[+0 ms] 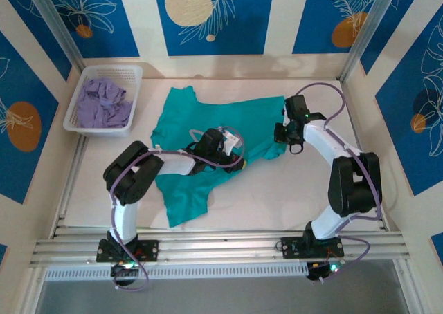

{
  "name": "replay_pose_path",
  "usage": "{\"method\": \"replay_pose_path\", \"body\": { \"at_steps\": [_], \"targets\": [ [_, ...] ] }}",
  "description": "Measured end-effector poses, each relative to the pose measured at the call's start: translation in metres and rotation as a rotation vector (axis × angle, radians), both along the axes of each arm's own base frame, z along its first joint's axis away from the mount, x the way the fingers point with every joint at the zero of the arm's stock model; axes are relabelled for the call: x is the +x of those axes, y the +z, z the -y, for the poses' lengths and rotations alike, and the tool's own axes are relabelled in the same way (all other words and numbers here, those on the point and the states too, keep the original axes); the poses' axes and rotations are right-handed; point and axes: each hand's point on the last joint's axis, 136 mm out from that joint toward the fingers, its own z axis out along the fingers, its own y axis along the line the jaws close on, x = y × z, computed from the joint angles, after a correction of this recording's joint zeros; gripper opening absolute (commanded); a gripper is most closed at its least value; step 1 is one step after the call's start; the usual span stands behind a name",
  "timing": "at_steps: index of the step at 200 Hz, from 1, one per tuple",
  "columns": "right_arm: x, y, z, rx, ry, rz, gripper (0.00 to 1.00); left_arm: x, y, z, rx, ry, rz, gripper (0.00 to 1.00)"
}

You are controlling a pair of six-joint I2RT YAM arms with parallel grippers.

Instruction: Fold the inside-out t-shirt

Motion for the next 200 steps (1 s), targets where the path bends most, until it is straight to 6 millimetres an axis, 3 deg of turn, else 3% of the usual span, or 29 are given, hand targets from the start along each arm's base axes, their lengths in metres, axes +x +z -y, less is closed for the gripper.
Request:
{"method": "replay_pose_path", "body": {
  "at_steps": [46, 82, 120, 138, 172, 200],
  "targets": [
    [-0.04, -0.003, -0.018, 0.086, 0.034, -0.009, 0.41, 0.0, 0.0, 0.0, -0.003, 0.007, -0.013, 0.0],
    [-0.036, -0.016, -0.032, 0.119, 0.059, -0.017, 0.42, -0.001, 0.0, 0.0, -0.005, 0.005, -0.015, 0.0],
    [-0.024, -0.04, -0.026, 0.122, 0.035, -0.051, 0.3, 0.0, 0.001, 0.001, -0.009, 0.006, -0.012, 0.0],
    [-0.024, -0.042, -0.013, 0.088, 0.004, -0.058, 0.16, 0.0, 0.001, 0.001, -0.012, 0.008, -0.014, 0.0],
    [-0.016, -0.031, 0.007, 0.085, -0.037, -0.029, 0.01, 0.0, 0.0, 0.0, -0.008, 0.012, -0.014, 0.0],
    [-0.014, -0.001, -0.005, 0.201, 0.034, 0.046, 0.0, -0.003, -0.008, -0.005, 0.009, 0.018, -0.024, 0.0]
  ]
}}
